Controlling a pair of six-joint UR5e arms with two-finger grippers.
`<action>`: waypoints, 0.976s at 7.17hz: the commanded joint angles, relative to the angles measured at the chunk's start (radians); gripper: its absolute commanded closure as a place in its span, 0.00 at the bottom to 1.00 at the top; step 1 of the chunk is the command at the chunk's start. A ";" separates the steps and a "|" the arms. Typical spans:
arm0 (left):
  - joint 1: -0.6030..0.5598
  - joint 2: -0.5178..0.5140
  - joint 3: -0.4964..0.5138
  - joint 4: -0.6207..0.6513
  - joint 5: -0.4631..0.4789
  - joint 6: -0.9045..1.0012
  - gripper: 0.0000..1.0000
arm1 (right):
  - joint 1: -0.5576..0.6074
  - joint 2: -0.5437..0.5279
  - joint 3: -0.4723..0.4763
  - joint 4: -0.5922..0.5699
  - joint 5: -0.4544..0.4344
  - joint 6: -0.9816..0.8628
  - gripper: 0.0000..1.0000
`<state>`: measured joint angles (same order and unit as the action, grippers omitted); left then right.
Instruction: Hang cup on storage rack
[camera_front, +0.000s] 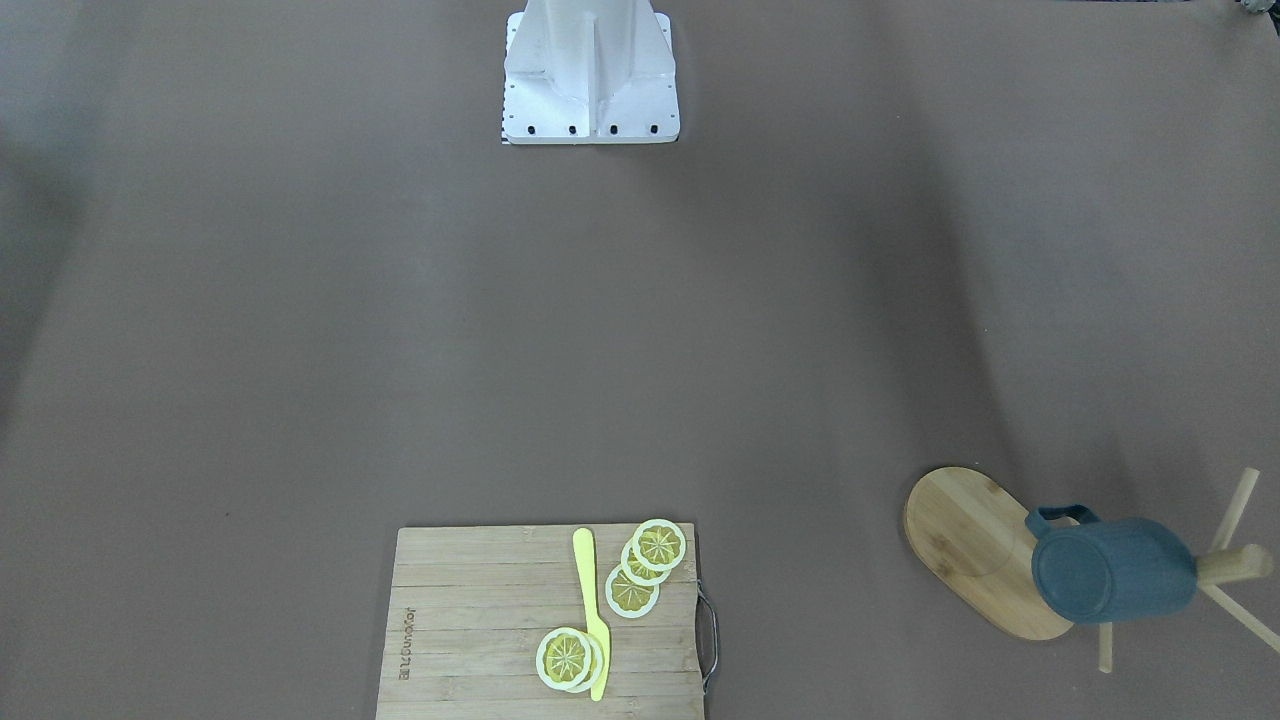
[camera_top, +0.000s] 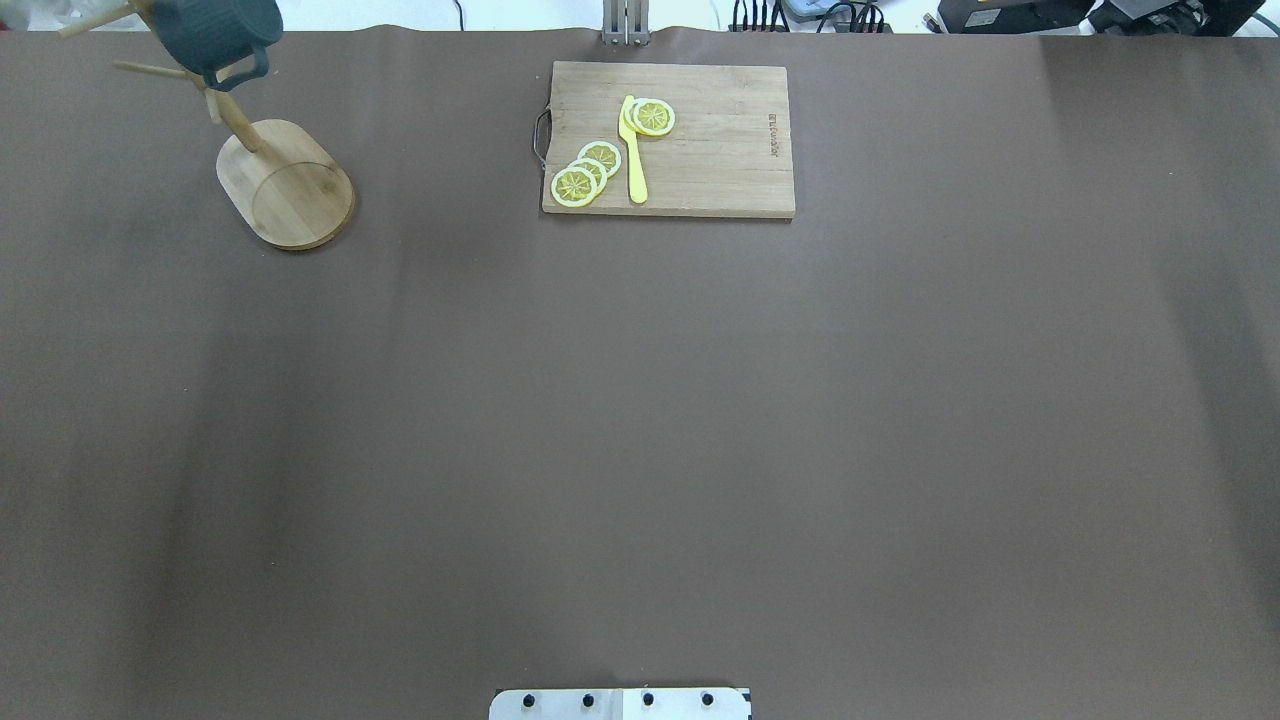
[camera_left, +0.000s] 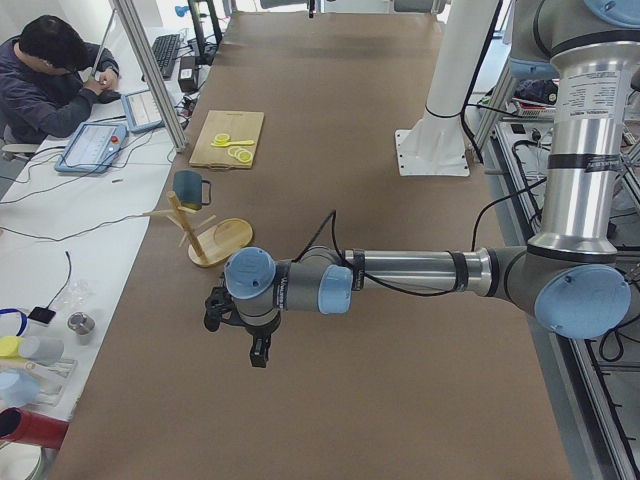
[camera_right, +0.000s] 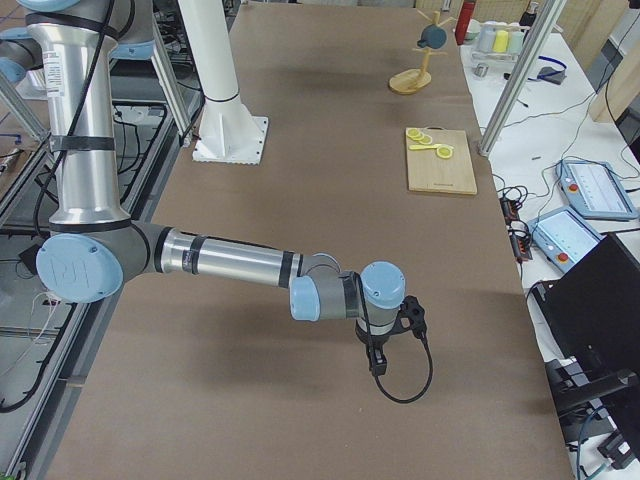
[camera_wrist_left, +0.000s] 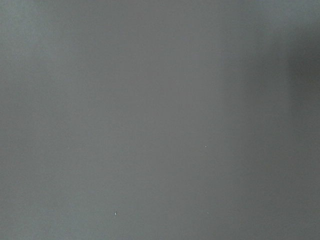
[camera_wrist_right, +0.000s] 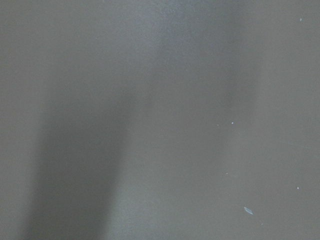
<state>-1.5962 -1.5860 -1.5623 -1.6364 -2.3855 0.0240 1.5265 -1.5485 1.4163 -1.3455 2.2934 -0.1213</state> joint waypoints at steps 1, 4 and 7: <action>0.001 0.015 -0.045 0.000 0.000 -0.001 0.01 | -0.017 -0.008 0.000 0.000 0.000 -0.001 0.00; 0.001 0.018 -0.058 -0.002 0.000 0.001 0.01 | -0.026 -0.024 -0.006 -0.001 0.000 0.000 0.00; 0.001 0.018 -0.058 0.000 0.002 0.001 0.01 | -0.031 -0.036 -0.008 -0.001 -0.002 0.000 0.00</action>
<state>-1.5954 -1.5689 -1.6204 -1.6373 -2.3840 0.0239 1.4974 -1.5796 1.4088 -1.3468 2.2920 -0.1213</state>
